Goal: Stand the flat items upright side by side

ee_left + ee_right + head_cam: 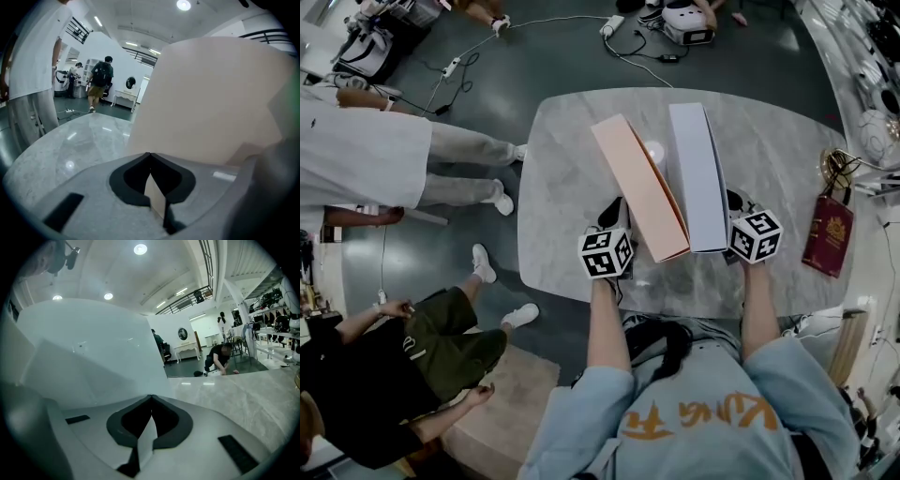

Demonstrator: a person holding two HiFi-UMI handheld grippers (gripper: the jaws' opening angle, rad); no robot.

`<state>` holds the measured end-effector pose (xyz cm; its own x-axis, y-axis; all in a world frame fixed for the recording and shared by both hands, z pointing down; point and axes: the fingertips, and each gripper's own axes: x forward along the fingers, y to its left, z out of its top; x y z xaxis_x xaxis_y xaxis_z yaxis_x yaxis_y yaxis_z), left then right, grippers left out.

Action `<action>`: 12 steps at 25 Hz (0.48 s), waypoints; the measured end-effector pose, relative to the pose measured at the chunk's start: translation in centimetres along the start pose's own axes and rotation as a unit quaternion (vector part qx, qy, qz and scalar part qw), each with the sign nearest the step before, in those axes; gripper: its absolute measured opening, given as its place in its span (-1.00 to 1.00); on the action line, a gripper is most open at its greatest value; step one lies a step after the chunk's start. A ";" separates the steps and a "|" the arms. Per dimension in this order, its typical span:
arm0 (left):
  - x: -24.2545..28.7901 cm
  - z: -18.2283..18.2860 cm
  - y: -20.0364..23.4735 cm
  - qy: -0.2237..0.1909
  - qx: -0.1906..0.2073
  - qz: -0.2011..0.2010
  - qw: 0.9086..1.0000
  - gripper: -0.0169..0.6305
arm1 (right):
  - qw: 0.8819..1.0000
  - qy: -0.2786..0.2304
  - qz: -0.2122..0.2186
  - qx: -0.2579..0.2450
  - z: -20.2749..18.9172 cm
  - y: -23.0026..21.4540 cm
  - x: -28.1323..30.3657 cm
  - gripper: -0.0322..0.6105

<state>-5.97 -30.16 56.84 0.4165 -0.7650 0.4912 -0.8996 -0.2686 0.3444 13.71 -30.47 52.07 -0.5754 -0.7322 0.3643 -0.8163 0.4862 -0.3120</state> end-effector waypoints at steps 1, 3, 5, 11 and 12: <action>0.3 -0.2 -0.1 0.007 0.007 -0.003 1.000 -0.92 | 1.000 0.002 -0.001 0.003 -0.1 0.0 0.2 -0.91; 0.9 -0.2 -0.4 0.014 0.015 -0.012 1.000 -0.93 | 1.000 0.010 -0.003 0.005 -0.6 -0.1 0.5 -0.91; 1.4 -0.3 -0.9 0.019 0.023 -0.027 0.999 -0.93 | 1.000 0.014 -0.005 0.007 -0.9 0.0 0.8 -0.91; 2.9 -0.6 -2.6 0.036 0.053 -0.062 0.996 -0.93 | 1.000 0.027 0.000 0.004 -1.8 0.0 1.3 -0.91; 3.0 -0.6 -2.7 0.036 0.053 -0.066 0.996 -0.94 | 1.000 0.025 -0.001 0.005 -1.6 0.0 1.3 -0.91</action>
<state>-2.24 -31.42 57.89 0.5363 -0.6760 0.5053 -0.8440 -0.4262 0.3256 12.88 -30.67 54.00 -0.5765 -0.7074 0.4089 -0.8166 0.4804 -0.3200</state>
